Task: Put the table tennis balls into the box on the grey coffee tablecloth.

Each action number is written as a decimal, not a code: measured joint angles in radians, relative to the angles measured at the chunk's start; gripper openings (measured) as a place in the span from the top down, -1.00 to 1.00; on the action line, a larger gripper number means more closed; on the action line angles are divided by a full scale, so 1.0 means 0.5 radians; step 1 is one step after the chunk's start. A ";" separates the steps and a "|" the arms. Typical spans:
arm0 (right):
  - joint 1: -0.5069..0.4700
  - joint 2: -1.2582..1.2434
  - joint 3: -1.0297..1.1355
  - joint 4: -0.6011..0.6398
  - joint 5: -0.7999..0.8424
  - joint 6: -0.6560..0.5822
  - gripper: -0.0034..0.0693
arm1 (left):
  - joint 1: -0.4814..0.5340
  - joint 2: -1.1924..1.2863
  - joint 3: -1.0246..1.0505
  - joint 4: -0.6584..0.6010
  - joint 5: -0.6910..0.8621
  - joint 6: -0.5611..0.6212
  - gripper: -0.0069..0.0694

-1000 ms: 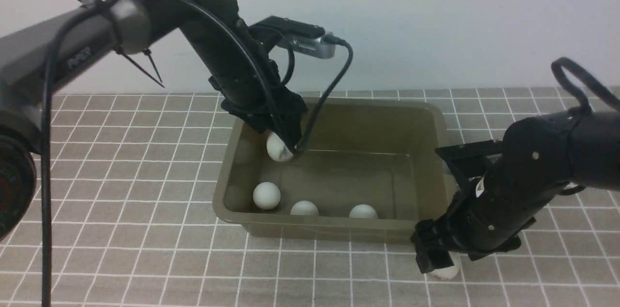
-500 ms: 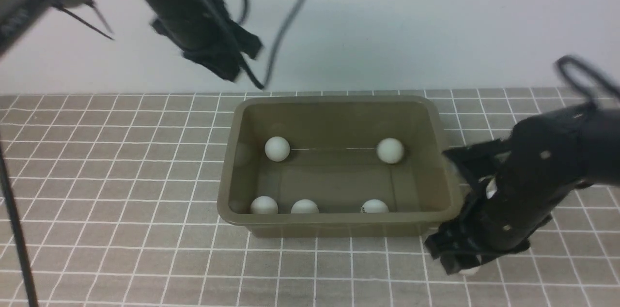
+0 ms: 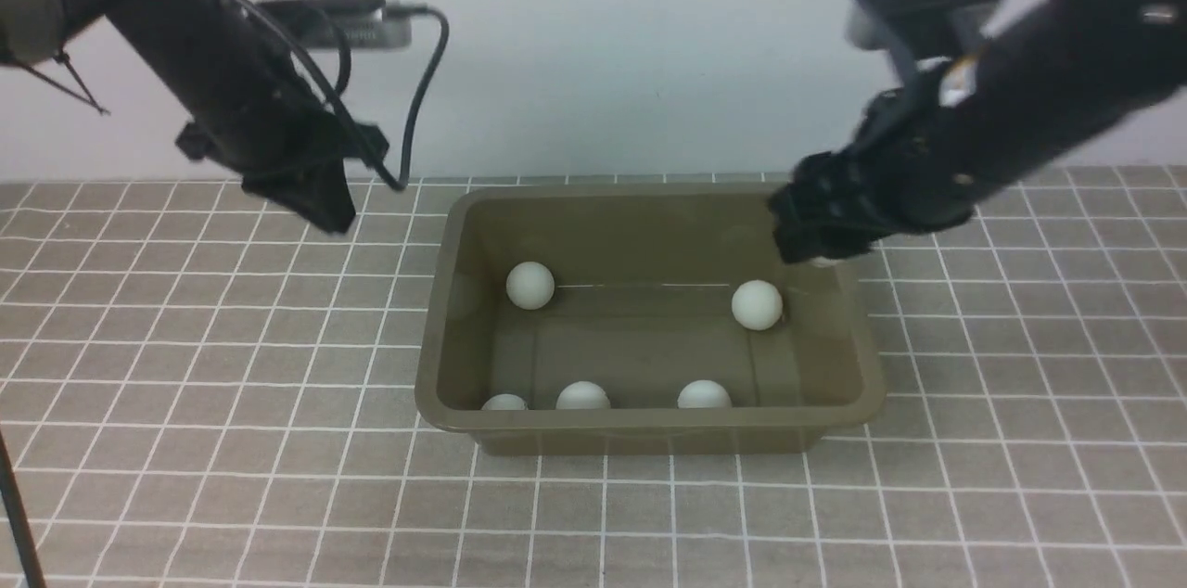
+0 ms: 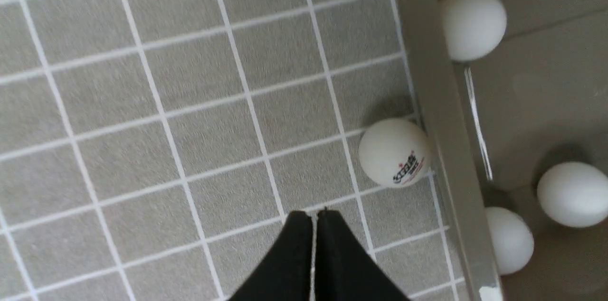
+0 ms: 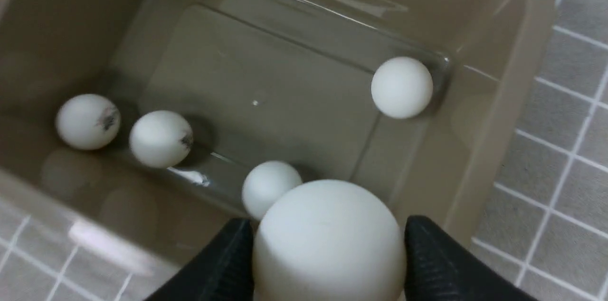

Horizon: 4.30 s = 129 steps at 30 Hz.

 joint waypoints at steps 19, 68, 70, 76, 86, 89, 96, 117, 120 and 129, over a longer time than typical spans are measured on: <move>-0.305 0.722 -0.257 0.011 0.039 0.069 0.91 | -0.066 0.002 0.129 -0.030 -0.059 0.016 0.83; -0.641 -0.336 -0.257 -0.106 0.276 -0.095 0.95 | -0.782 0.092 -0.184 -0.190 -0.169 0.091 -0.09; -0.641 -0.336 -0.257 -0.112 0.280 -0.095 0.95 | -0.858 0.183 -0.181 -0.116 -0.239 0.091 -0.09; -0.641 -0.336 -0.257 -0.136 0.289 -0.095 0.95 | -0.936 0.350 -0.175 0.160 -0.284 0.018 -0.45; -0.641 -0.336 -0.257 -0.161 0.292 -0.095 0.95 | -0.785 0.411 -0.175 0.588 -0.174 -0.488 0.22; -0.641 -0.336 -0.257 -0.161 0.292 -0.095 0.95 | -0.688 0.425 -0.173 0.654 -0.113 -0.501 0.68; -0.641 -0.336 -0.257 -0.161 0.292 -0.095 0.95 | -0.516 0.354 -0.173 0.724 -0.180 -0.395 0.83; -0.641 -1.632 0.636 -0.106 -0.499 -0.013 0.95 | -0.755 -0.720 0.124 0.545 -0.429 -0.322 0.83; -0.641 -1.912 1.036 -0.108 -0.880 -0.007 0.95 | -0.795 -0.994 0.384 0.534 -0.593 -0.370 0.83; -0.641 -2.834 2.311 0.025 -2.483 0.083 0.95 | -0.849 -2.004 1.719 0.534 -1.337 -0.564 0.83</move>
